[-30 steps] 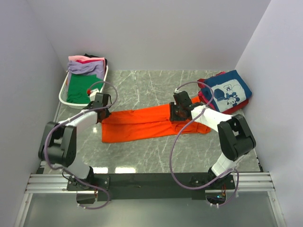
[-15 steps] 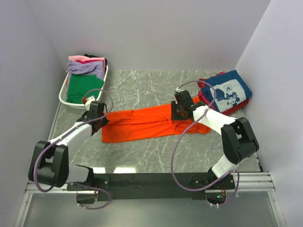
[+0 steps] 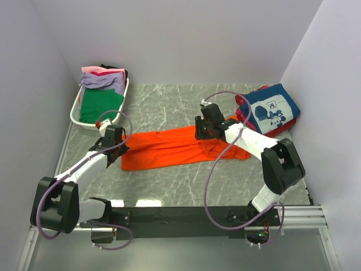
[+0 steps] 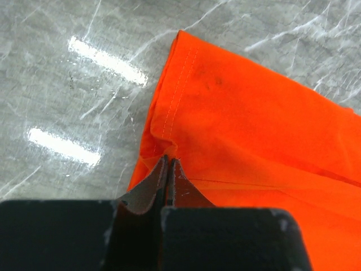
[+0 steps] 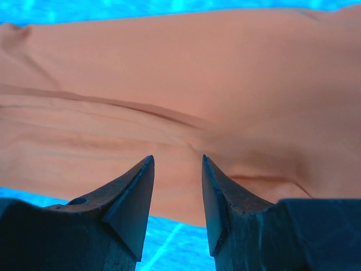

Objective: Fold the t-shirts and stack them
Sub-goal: Fold the tshirt

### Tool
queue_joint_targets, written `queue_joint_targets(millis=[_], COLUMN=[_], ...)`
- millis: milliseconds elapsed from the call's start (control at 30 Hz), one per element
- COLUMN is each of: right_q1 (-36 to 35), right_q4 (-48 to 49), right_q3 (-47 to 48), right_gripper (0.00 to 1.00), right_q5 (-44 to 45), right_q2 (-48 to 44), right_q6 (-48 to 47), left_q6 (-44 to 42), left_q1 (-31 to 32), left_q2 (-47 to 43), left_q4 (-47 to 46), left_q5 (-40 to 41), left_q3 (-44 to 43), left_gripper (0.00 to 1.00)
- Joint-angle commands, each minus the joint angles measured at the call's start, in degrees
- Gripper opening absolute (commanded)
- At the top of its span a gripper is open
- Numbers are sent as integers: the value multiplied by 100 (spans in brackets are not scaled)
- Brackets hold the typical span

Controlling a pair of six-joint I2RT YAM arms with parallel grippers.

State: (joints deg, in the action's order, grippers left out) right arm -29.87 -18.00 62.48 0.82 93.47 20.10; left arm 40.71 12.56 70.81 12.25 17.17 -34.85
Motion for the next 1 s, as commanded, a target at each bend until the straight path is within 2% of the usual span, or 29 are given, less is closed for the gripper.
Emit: queue_joint_targets(millis=[0,233,567,967], right_q1=[-116,-168,-195,-335], right_q4=[262,349,745,860], right_q3=[369,801,608,581], right_gripper=[47,46,46,46], right_q5=[-64,-336,-977,-1215], right_q2=[224,918,1165,1463], right_q6=[12,-155,-471,-1051], left_q6=[122,130,130,148], left_q1=[10,10,10,10], left_q2=[-225,-260,-216,-313], left_q4=[76,155,190,243], left_q5=[-56,-82,-109,-100], left_q3=[101,101,92,136], left_gripper=[1,1,1,1])
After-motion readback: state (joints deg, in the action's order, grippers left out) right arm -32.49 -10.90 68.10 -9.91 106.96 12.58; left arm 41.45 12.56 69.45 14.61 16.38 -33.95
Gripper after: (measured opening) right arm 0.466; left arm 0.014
